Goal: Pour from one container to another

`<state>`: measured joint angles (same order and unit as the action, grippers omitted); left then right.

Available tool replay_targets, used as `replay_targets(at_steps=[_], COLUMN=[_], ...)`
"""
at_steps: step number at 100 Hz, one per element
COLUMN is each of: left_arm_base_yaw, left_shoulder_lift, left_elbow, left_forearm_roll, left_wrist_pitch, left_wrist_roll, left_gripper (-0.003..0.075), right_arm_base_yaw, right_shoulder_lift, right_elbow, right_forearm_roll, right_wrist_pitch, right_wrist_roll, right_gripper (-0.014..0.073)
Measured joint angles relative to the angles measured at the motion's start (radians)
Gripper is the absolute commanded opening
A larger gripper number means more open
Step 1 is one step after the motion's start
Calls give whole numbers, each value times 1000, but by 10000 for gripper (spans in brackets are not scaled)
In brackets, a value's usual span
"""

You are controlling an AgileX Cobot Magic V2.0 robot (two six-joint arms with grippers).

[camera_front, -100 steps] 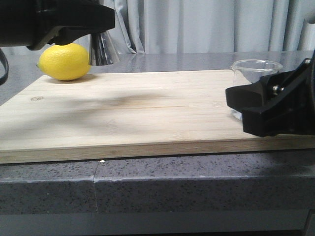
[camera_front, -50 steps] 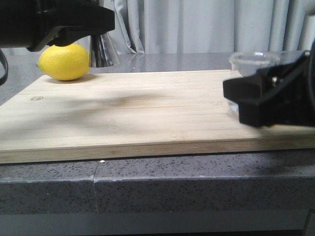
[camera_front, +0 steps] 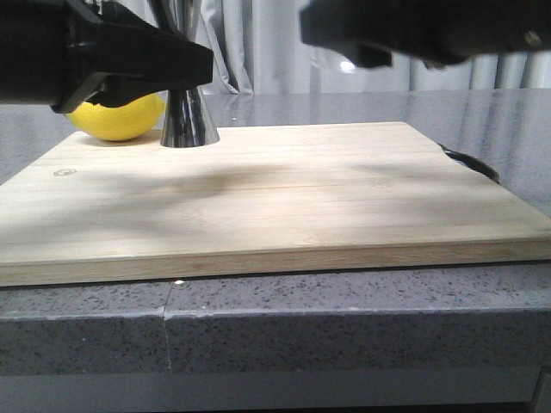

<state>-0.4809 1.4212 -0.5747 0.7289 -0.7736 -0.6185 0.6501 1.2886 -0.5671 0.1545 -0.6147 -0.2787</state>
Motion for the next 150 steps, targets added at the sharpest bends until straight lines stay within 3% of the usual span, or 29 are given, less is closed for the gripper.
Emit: replay_targets(at_steps=[69, 87, 150], left_arm_base_yaw=[0, 0, 0], left_shoulder_lift=[-2, -2, -2], left_elbow=[0, 0, 0], left_forearm_roll=[114, 147, 207], left_wrist_pitch=[-35, -46, -50], left_wrist_roll=[-54, -56, -82], left_gripper=[-19, -19, -19], right_arm_base_yaw=[0, 0, 0], right_shoulder_lift=[0, 0, 0], right_elbow=[-382, -399, -406], right_forearm_roll=[-379, -507, -751], right_wrist_pitch=[473, 517, 548], right_wrist_roll=[-73, -73, -75], right_gripper=[228, 228, 228])
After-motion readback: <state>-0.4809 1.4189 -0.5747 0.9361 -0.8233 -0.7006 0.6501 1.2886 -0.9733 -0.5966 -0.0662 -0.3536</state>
